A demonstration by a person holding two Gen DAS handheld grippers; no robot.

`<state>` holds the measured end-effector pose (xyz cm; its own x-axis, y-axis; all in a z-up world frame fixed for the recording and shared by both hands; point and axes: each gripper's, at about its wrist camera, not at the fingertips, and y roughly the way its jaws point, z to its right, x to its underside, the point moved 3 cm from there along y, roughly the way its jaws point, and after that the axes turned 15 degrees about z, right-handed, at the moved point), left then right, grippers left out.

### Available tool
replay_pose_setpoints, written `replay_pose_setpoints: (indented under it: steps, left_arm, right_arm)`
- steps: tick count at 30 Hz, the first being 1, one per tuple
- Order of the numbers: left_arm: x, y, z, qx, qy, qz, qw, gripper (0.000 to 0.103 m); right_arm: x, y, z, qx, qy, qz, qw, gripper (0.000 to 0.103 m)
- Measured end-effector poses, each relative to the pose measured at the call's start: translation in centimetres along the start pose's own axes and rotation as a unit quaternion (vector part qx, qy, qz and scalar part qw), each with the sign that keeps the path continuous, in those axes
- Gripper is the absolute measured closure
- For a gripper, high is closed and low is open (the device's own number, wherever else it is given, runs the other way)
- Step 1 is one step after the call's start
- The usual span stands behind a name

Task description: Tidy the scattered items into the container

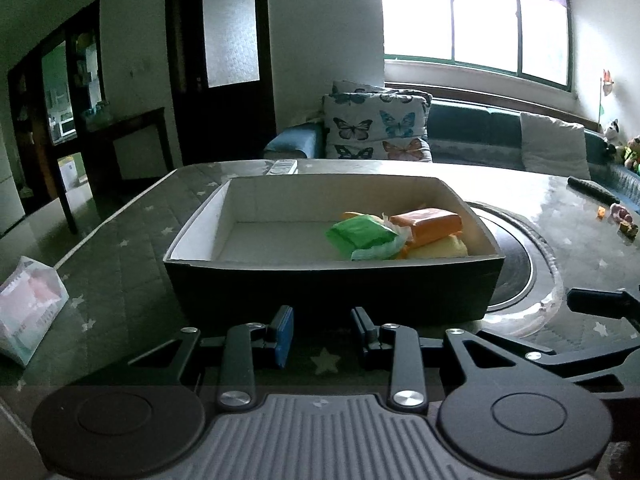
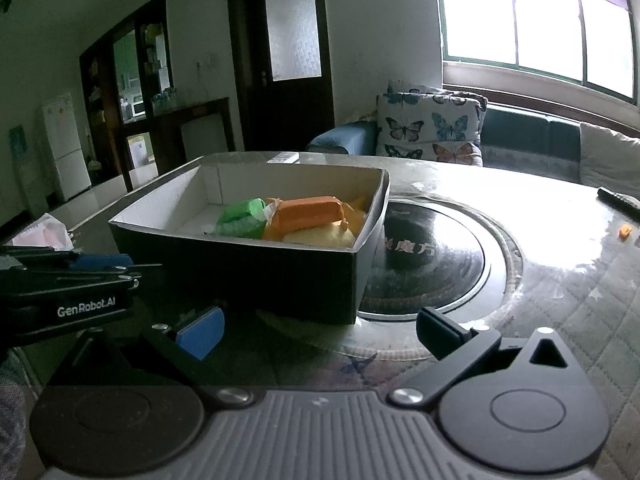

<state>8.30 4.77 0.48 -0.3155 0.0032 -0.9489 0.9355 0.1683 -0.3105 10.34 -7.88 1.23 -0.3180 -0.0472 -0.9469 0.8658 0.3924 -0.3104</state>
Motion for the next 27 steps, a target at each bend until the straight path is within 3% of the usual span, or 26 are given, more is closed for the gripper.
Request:
replay_pose_setpoints:
  steps: [27]
  left_arm:
    - [0.4, 1.9, 0.2, 0.0, 0.004, -0.014, 0.9999, 0.068]
  right_arm:
    - [0.7, 2.1, 0.6, 0.006, 0.001, -0.022, 1.0, 0.0]
